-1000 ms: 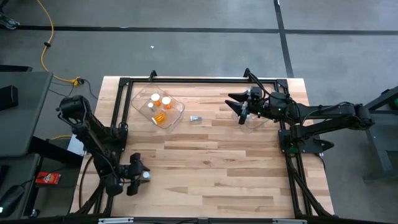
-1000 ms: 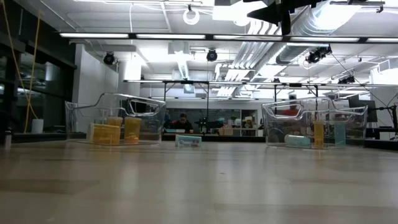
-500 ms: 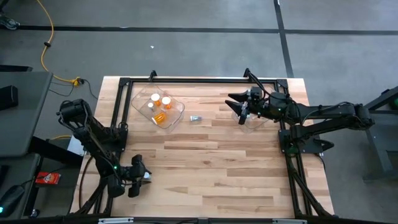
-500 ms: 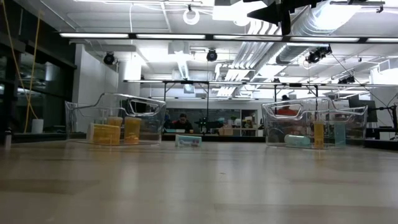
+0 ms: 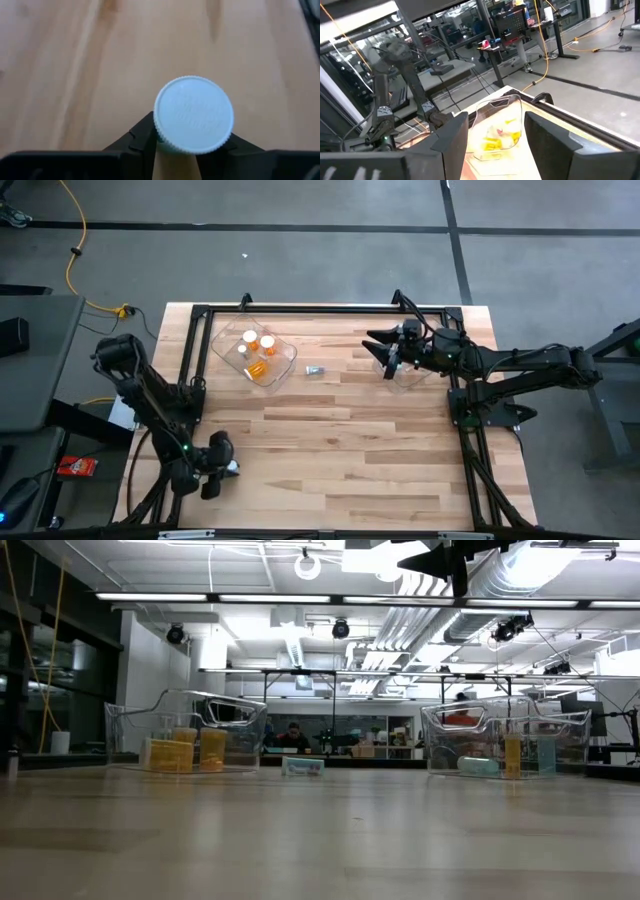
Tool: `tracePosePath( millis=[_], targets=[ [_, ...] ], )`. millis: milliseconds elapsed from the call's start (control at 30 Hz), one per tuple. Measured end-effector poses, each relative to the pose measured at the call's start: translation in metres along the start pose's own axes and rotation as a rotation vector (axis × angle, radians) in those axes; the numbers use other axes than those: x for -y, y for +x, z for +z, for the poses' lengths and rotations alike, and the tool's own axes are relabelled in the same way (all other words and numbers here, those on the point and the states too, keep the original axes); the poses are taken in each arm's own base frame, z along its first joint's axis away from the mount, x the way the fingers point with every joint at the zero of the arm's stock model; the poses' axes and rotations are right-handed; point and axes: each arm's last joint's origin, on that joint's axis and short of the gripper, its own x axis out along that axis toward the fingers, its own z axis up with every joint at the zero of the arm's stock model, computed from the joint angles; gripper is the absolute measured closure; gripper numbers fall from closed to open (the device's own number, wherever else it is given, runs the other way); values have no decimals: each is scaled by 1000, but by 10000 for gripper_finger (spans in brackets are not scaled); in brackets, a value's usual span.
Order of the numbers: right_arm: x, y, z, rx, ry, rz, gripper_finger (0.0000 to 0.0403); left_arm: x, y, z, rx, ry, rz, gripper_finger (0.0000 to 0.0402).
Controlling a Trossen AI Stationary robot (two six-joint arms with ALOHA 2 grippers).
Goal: Pick and place medicine bottles into bin by pill shape (circle, oval)
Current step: Put the green tablet bottle into the right transparent bin
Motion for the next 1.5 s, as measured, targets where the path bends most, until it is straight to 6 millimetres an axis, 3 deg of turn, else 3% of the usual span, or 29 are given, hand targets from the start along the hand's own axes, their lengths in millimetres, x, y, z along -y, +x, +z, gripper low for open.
tracePosePath(
  millis=[233,433,667,833,1033,1267,1500],
  targets=[
    [-2,0,2,4,15,54,214,-10,-24,40,-7,-55,-108,308],
    [-4,2,-1,-24,-40,103,214,-36,-48,100,42,12,-109,308],
    [-3,22,-24,-136,-106,123,214,-77,-59,180,162,70,22,309],
    [-4,40,-42,-205,-105,191,214,-104,-52,233,216,115,106,309],
    [-6,57,-55,-182,-45,252,214,-122,-21,279,189,169,116,309],
    [-6,62,-60,-200,-1,266,201,-126,9,310,150,173,79,309],
    [-11,60,-64,-244,-39,356,160,-126,19,320,143,213,86,309]
  ],
)
